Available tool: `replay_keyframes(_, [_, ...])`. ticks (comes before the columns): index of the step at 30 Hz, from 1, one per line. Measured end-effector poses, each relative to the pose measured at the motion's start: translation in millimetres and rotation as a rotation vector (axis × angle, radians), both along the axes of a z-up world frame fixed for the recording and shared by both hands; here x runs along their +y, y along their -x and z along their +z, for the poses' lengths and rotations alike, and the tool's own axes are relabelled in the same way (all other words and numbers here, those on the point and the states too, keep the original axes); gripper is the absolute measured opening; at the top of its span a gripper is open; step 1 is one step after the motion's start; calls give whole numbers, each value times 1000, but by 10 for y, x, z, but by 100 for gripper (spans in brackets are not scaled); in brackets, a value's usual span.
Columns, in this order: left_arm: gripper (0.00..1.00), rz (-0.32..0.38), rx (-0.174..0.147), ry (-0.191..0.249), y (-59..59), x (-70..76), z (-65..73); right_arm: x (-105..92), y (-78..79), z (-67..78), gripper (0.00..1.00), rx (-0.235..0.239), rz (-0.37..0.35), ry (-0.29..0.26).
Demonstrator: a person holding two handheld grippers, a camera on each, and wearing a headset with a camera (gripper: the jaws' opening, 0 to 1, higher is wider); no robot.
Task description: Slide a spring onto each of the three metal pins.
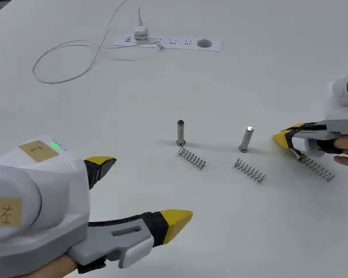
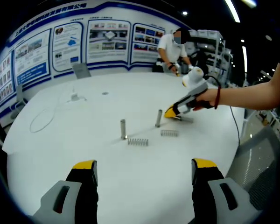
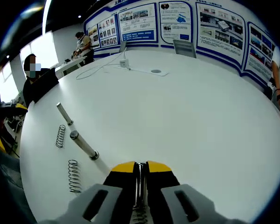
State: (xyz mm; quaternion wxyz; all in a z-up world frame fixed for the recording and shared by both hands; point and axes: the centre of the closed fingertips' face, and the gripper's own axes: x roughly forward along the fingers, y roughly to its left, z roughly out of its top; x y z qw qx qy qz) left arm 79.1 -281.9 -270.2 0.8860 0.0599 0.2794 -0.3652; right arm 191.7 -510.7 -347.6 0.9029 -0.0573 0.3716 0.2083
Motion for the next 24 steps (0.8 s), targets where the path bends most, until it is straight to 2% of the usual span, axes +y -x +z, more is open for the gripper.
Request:
replay_keyframes(4, [84,-2,1,0,2,-8,-1,-15,8,-2,9,3,1,10])
replay_keyframes(24, [84,-12,-2,0,18,-67,6,-112,20,343,9,-93,-44,-18])
